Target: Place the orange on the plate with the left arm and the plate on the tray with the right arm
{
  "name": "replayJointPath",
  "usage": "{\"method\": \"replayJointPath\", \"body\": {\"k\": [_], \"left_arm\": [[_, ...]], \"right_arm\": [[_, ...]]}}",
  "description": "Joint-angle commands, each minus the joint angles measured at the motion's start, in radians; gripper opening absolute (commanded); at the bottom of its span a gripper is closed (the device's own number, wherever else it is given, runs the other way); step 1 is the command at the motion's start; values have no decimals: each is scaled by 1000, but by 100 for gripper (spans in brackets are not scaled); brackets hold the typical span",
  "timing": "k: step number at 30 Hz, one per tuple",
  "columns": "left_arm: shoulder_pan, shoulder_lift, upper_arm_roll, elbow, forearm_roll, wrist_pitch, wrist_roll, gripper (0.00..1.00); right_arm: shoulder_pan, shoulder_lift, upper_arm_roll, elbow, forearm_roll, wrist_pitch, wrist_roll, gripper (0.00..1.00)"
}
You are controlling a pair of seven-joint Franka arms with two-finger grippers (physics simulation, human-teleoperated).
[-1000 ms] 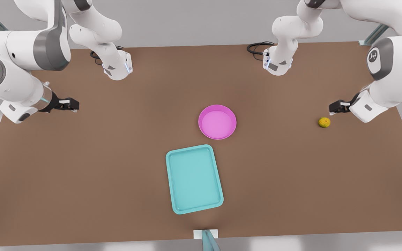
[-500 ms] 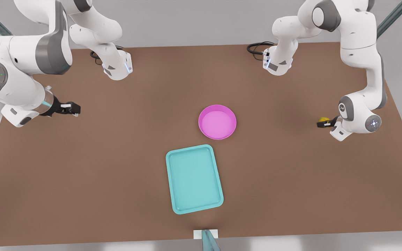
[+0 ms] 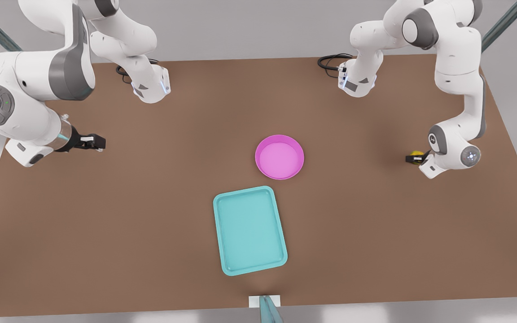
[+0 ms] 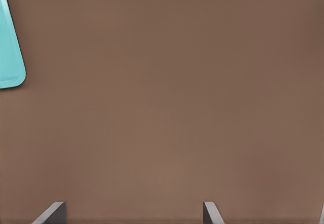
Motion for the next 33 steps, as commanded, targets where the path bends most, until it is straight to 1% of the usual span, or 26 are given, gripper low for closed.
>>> {"method": "replayJointPath", "body": {"k": [1, 3, 20, 21, 22, 26, 27, 29, 31, 32, 33], "left_arm": [[0, 3, 0, -5, -1, 1, 46, 100], [0, 3, 0, -6, -4, 1, -10, 100], [16, 54, 3, -5, -8, 15, -11, 100], [19, 54, 3, -5, -8, 13, -11, 80], [19, 54, 3, -5, -8, 13, -11, 66], [17, 54, 3, -3, -8, 13, -10, 69], [17, 47, 3, 0, -8, -1, -11, 69], [-1, -11, 2, 7, -8, -90, -68, 69], [-18, -20, -12, 8, -10, -102, -77, 69], [-99, -40, -17, 9, -10, -111, -123, 69], [-205, -52, -56, 44, -10, -152, -273, 69]], "right_arm": [[0, -1, 0, -3, 1, 0, 7, 100], [0, 1, 0, -4, 1, 0, 7, 100], [0, 4, 0, -11, 1, 1, 4, 100], [0, 4, 0, -11, 1, 1, 4, 100], [0, 4, 0, -11, 1, 1, 5, 100], [0, 4, 0, -11, 2, 1, 4, 100], [-1, 5, 0, -11, 11, 1, 2, 100], [-1, 8, 0, -11, 16, 1, 1, 100], [-1, 8, 0, -11, 16, 1, 2, 100], [-1, 8, 0, -11, 16, 1, 2, 100], [-1, 10, 0, -12, 16, 1, 2, 100]]}}
